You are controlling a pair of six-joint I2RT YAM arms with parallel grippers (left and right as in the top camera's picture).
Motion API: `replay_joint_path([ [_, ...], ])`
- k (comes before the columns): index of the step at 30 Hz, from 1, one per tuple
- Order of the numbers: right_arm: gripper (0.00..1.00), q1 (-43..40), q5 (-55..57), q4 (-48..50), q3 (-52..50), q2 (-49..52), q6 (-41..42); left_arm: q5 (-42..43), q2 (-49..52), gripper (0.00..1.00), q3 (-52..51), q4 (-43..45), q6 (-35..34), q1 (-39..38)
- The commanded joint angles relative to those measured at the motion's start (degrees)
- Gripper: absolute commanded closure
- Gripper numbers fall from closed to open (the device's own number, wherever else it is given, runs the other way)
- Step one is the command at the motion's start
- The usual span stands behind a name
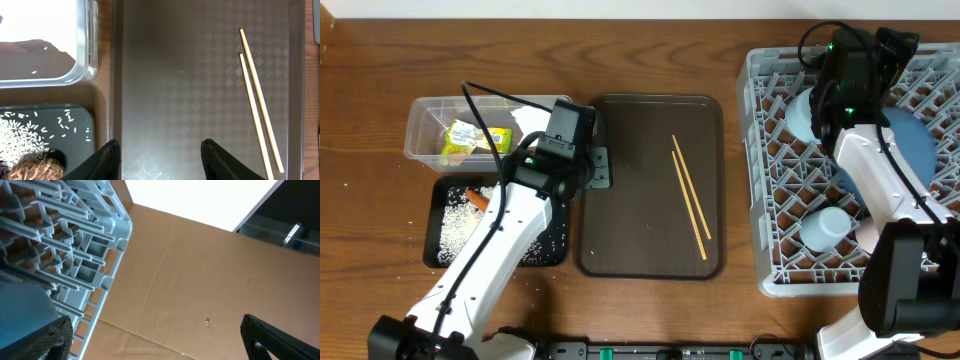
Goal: Sort waste into correct bins and load items into the dishwasher rack
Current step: 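Stand the blue plate upright in the rack and release it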
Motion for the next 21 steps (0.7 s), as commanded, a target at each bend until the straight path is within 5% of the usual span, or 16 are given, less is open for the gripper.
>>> replay_joint_path([
  [1,0.01,1.6,-1.3,0.1,0.0,0.3,4.6,-0.8,0.1,0.47,0.6,0.0,0.8,0.1],
  [12,0.01,1.7,-7.8,-2.9,0.0,0.0,24.7,-0.7,0.1,0.47,0.6,0.0,0.8,0.1],
  [21,0.07,1.7,-41.7,-15.0,0.3,-1.9,52.9,-0.7,0.1,0.47,0.6,1.6,-0.1,0.1],
])
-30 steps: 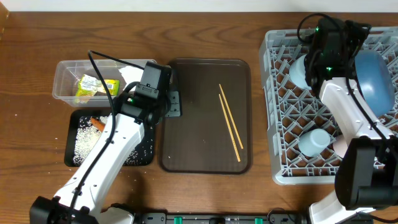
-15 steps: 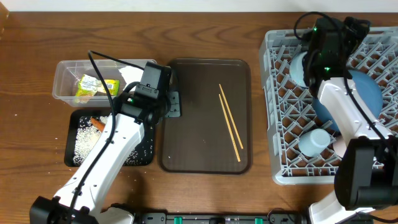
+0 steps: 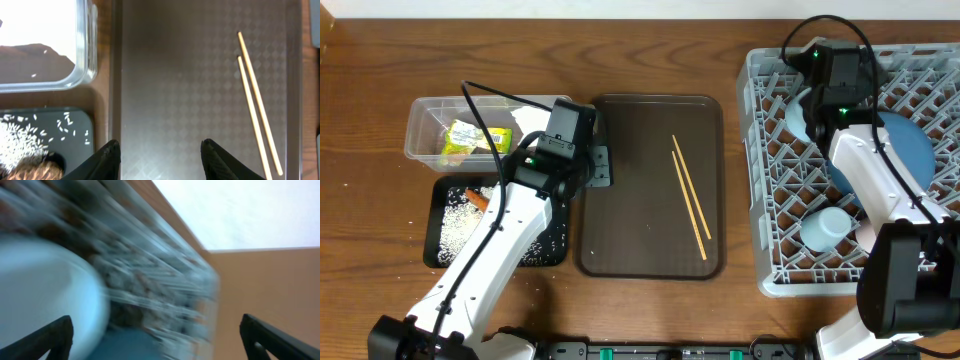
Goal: Sort waste into correct bins and load items into the dishwasher rack
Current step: 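Stand the blue plate upright in the rack and release it, then move the right gripper left over the chopsticks on the brown tray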
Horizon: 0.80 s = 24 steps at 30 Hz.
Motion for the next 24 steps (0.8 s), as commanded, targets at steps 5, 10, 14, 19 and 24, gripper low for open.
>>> replay_joint_path([
  [5,0.18,2.2,-36.9,2.1,1.3,-4.2,31.2,-0.7,0.1,0.47,0.6,0.6,-0.3,0.1],
  [10,0.17,5.2,-52.4,6.4,1.3,-5.8,53.7,-0.7,0.1,0.47,0.6,0.4,-0.3,0.1],
  [14,0.07,9.2,-59.6,0.9,1.2,-5.8,61.4,-0.7,0.1,0.47,0.6,0.6,-0.3,0.1],
  [19,0.01,17.5,-57.2,-3.2,0.8,-4.8,62.4,-0.7,0.1,0.47,0.6,0.6,-0.3,0.2],
  [24,0.15,27.2,-47.4,-3.4,0.7,-3.6,59.0,-0.7,0.1,0.47,0.6,0.5,-0.3,2.3],
])
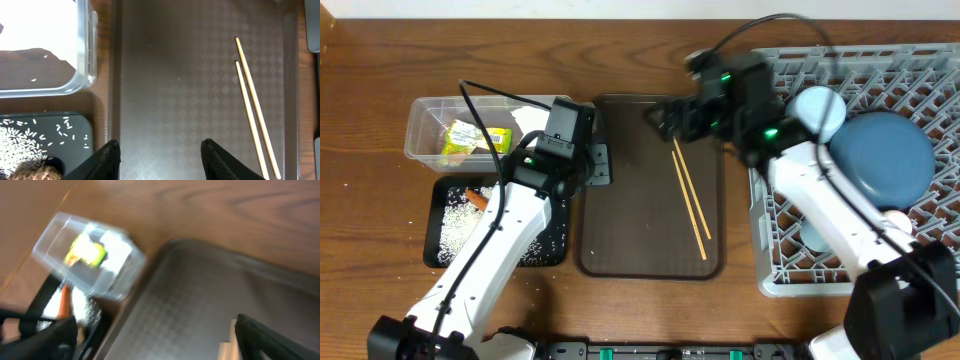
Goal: Sort waste into correct bins and load items into the dishwasher rack
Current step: 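Move the right gripper left over the chopsticks on the brown tray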
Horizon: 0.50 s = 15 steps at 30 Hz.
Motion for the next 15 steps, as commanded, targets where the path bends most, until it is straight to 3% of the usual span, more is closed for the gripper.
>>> replay_joint_path([
  [1,0.15,6.0,9.6,-1.1,0.0,0.9,-0.6,-0.8,0.1,0.47,0.6,-0.2,-0.4,2.5],
  [2,0.16,7.9,14.1,-1.6,0.0,0.9,-1.0,-0.8,0.1,0.47,0.6,-0.3,-0.8,3.5],
  [6,0.35,12.9,27.5,-2.6,0.0,1.1,-3.0,-0.7,0.1,0.47,0.6,-1.0,-3.2,8.4],
  [15,0.43,15.0,32.1,-4.7,-0.2,6.8,-4.1,-0.7,0.1,0.46,0.6,-1.7,-3.8,13.9],
])
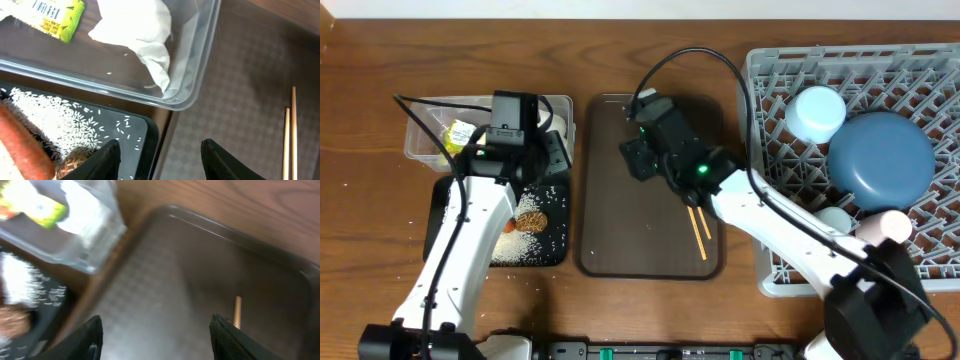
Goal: Sort waste into correct bins and load items into the dishwasher rack
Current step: 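Move the right gripper left over the chopsticks on the brown tray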
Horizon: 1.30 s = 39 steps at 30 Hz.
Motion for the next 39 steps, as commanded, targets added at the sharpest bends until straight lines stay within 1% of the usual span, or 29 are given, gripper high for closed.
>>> replay_joint_path([
  [1,0.47,-0.2,3.7,-0.3,-0.2,4.9,-1.3,-0.7,0.1,0.47,0.6,-0.2,-0.6,0.5],
  [2,0.58,-0.3,3.7,-0.4,-0.2,5.9,-1.3,-0.6,0.1,0.47,0.6,-0.2,-0.6,0.5],
  [3,0.71,-0.3,3.7,-0.5,-0.2,6.8,-1.3,-0.6,0.1,0.47,0.6,-0.4,-0.6,0.5],
  [4,0.81,-0.3,3.6,-0.7,-0.2,7.7,-1.2,-0.6,0.1,0.47,0.6,-0.6,-0.6,0.5],
  [5,0.96,-0.3,3.5,-0.8,-0.2,8.2,-1.2,-0.6,0.1,0.47,0.6,-0.8,-0.6,0.5],
  [6,0.99,-0.3,3.4,-1.0,-0.2,8.5,-1.2,-0.6,0.1,0.47,0.6,-0.8,-0.6,0.5],
  [17,0.99,-0.6,3.6,-2.5,-0.2,7.8,-1.2,-0.6,0.1,0.46,0.6,-0.8,-0.6,0.5],
  [26,0.99,-1.8,3.7,-8.6,-0.2,7.7,-0.7,0.5,0.1,0.46,0.6,-1.0,-0.6,0.4],
  [31,0.99,-2.6,9.1,-9.9,-0.2,7.7,2.8,1.3,0.1,0.46,0.6,-1.0,-0.6,0.4],
  [39,0.99,-4.2,9.2,-12.2,-0.2,7.7,2.9,1.3,0.1,0.46,0.6,-1.0,-0.6,0.4],
])
